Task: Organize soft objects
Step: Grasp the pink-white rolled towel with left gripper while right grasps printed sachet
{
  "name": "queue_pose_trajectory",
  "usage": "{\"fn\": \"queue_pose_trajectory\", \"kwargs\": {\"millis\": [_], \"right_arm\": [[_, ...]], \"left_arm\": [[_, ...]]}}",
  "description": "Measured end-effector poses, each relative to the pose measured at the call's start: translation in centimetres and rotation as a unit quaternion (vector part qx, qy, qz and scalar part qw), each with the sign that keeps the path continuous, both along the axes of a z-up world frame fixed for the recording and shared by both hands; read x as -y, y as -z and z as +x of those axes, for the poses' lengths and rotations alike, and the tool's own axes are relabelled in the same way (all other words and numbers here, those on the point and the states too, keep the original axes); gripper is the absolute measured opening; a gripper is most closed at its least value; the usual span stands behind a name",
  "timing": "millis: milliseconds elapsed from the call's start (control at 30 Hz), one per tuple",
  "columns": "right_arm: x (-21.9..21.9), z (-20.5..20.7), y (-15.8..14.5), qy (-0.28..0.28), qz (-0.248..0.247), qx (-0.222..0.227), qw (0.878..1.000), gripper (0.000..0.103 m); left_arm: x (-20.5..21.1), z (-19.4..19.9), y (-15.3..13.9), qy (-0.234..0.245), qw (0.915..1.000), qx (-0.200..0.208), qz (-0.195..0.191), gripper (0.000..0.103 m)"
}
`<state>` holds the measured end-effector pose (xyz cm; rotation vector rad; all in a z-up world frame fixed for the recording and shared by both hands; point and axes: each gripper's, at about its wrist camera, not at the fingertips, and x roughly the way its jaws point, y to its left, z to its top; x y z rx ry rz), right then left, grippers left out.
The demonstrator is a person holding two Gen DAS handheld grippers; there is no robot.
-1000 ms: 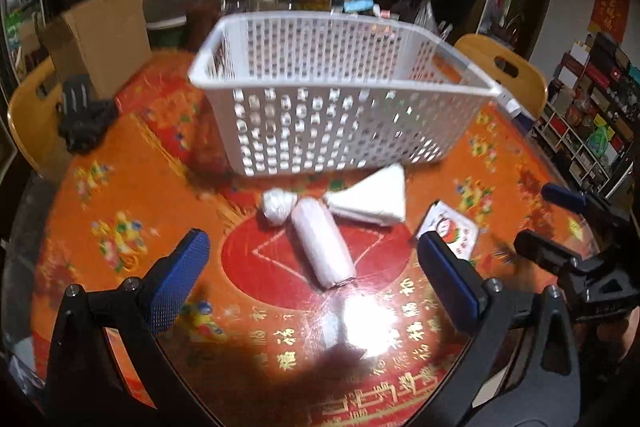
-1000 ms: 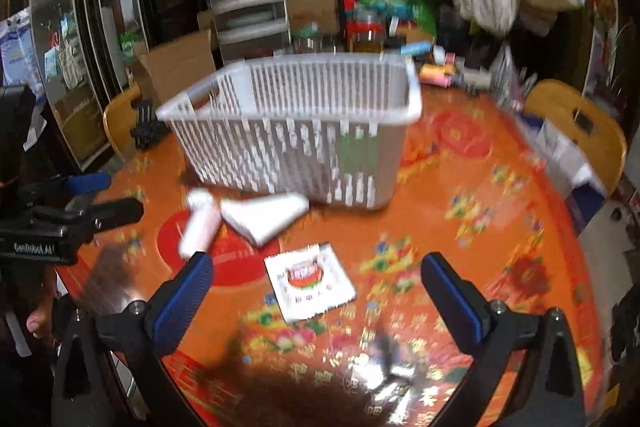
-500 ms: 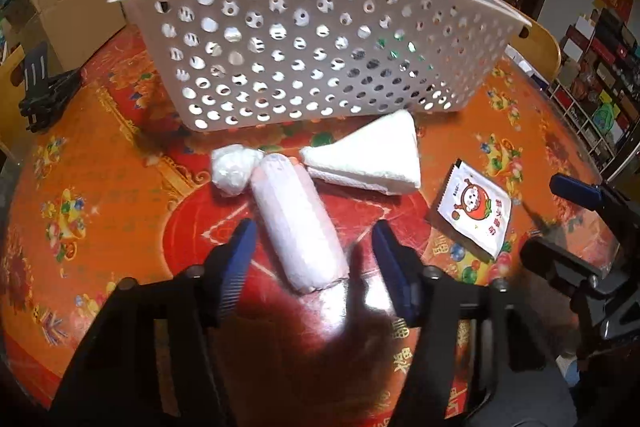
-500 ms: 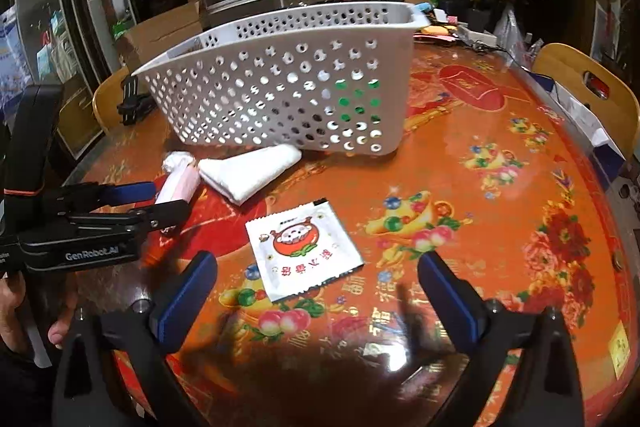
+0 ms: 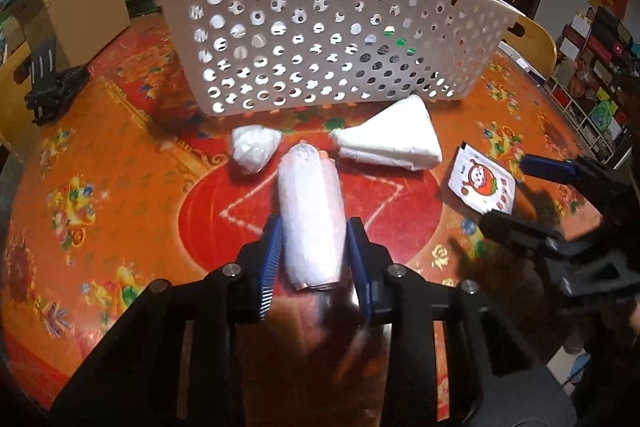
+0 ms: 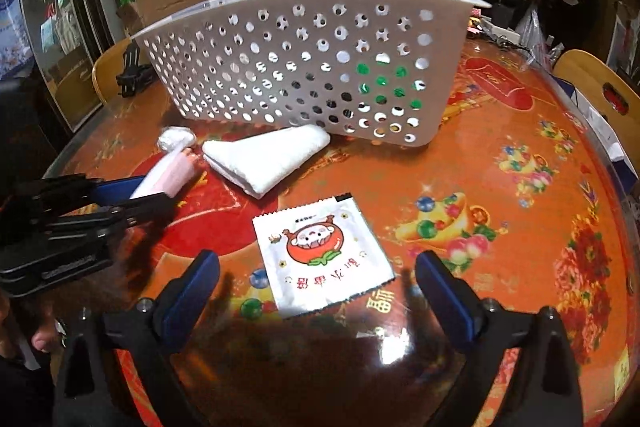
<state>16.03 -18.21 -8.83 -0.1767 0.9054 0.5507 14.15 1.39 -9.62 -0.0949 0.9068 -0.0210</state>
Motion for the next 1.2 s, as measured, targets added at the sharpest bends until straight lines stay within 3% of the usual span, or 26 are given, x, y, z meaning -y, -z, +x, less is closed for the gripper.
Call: {"fn": "queue_pose_trajectory", "kwargs": {"millis": [233, 333, 500, 767, 1000, 1100, 1133, 1200], "right_arm": [[-0.7, 0.7, 0.6, -0.004, -0.025, -0.004, 1.0, 0.086], [-1.4, 0.4, 0.7, -0.004, -0.048, 0.006, 0.999, 0.076], [-1.8, 0.1, 0.6, -0.013, -0.048, 0.013, 0.999, 0.067], [-1.7, -0.4, 0.4, -0.016, -0.034, 0.019, 0.999, 0.043], [-1.4, -1.0, 0.2, -0.024, -0.032, 0.024, 0.999, 0.033], [-1.2, -1.2, 0.2, -0.025, -0.023, 0.024, 0.999, 0.019], [-1.1, -1.2, 0.2, -0.022, -0.026, 0.024, 0.999, 0.006], [-0.8, -1.2, 0.2, -0.022, -0.02, 0.021, 0.999, 0.006]], "left_arm": [[-2.0, -2.0, -0.8, -0.007, 0.9998, 0.013, -0.013, 0.03], [-2.5, -2.4, -1.2, -0.01, 0.9996, 0.019, -0.019, 0.03], [-2.9, -2.8, -1.5, -0.013, 0.9993, 0.024, -0.027, 0.03], [-2.8, -3.2, -1.6, -0.015, 0.9991, 0.027, -0.03, 0.03], [-2.6, -3.4, -2.3, -0.017, 0.9988, 0.036, -0.028, 0.03], [-2.6, -3.4, -2.4, -0.016, 0.999, 0.036, -0.023, 0.03], [-2.6, -3.4, -2.2, -0.017, 0.9991, 0.033, -0.023, 0.03], [-2.8, -3.0, -1.8, -0.019, 0.9993, 0.024, -0.019, 0.03]]}}
